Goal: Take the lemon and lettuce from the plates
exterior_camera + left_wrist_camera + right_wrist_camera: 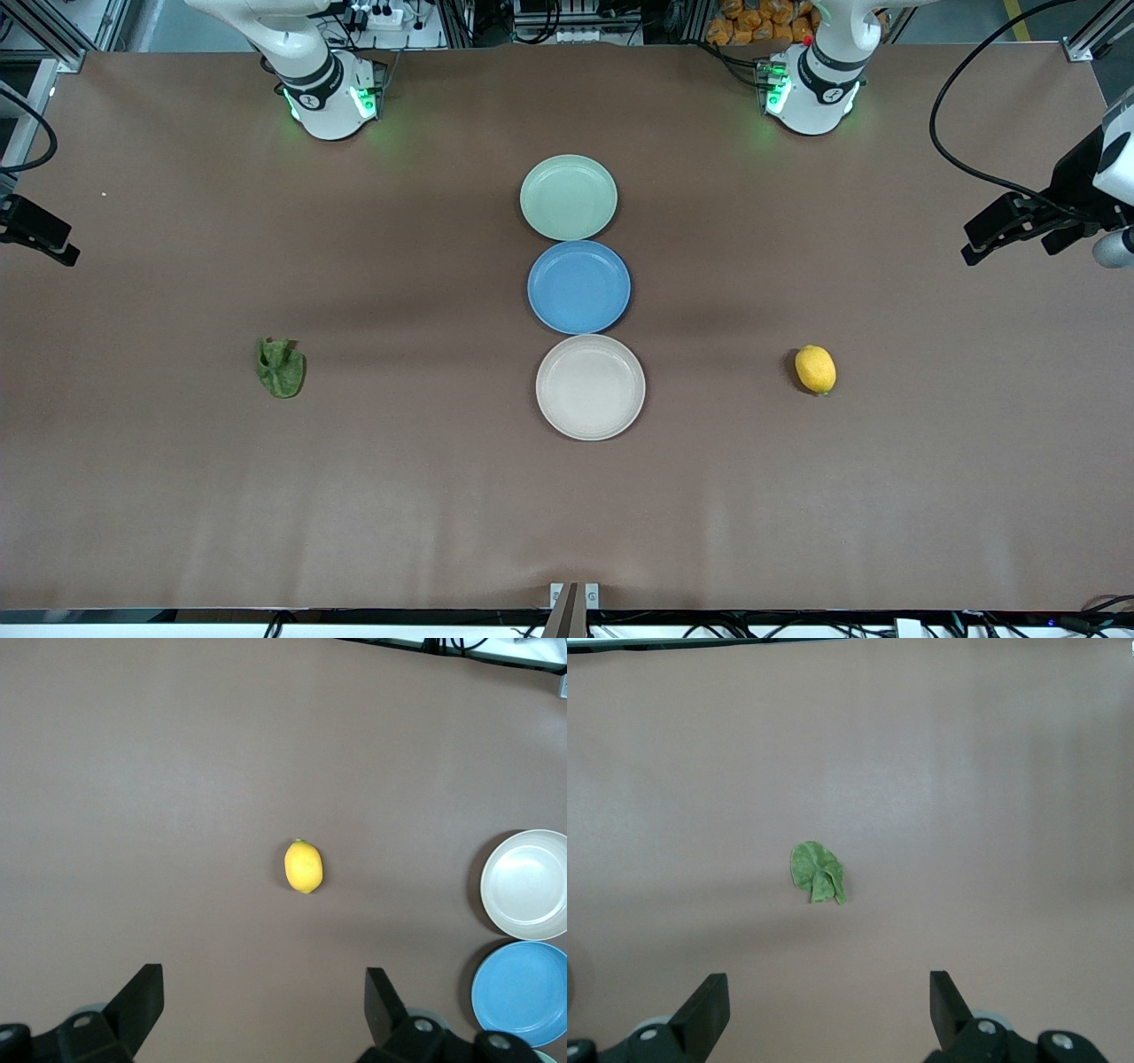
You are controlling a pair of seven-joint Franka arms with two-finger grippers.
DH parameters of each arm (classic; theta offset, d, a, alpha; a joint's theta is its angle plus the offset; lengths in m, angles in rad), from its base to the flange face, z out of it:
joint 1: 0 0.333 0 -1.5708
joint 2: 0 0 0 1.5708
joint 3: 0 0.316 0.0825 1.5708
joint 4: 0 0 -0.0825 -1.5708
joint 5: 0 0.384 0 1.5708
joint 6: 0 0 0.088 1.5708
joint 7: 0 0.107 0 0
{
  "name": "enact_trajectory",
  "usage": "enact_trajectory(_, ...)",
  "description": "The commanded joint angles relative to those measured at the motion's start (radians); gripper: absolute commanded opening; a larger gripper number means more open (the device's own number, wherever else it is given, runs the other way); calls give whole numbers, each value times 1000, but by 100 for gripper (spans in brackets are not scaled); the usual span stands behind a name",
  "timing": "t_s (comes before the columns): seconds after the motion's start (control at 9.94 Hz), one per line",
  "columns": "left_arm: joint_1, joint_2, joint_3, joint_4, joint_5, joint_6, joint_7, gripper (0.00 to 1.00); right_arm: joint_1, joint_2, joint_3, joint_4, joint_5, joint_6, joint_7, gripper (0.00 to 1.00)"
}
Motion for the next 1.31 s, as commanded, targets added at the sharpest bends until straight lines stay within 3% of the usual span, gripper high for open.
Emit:
enact_trajectory(0.0,9,-19,1,-8,-20,-25,63,100,-8,-12,6,-9,-1,3,-2,100)
enact_trajectory(1.21,10,-15,10,-5,-19,-25,62,100,-1,-12,4,5,14,7,-5,100)
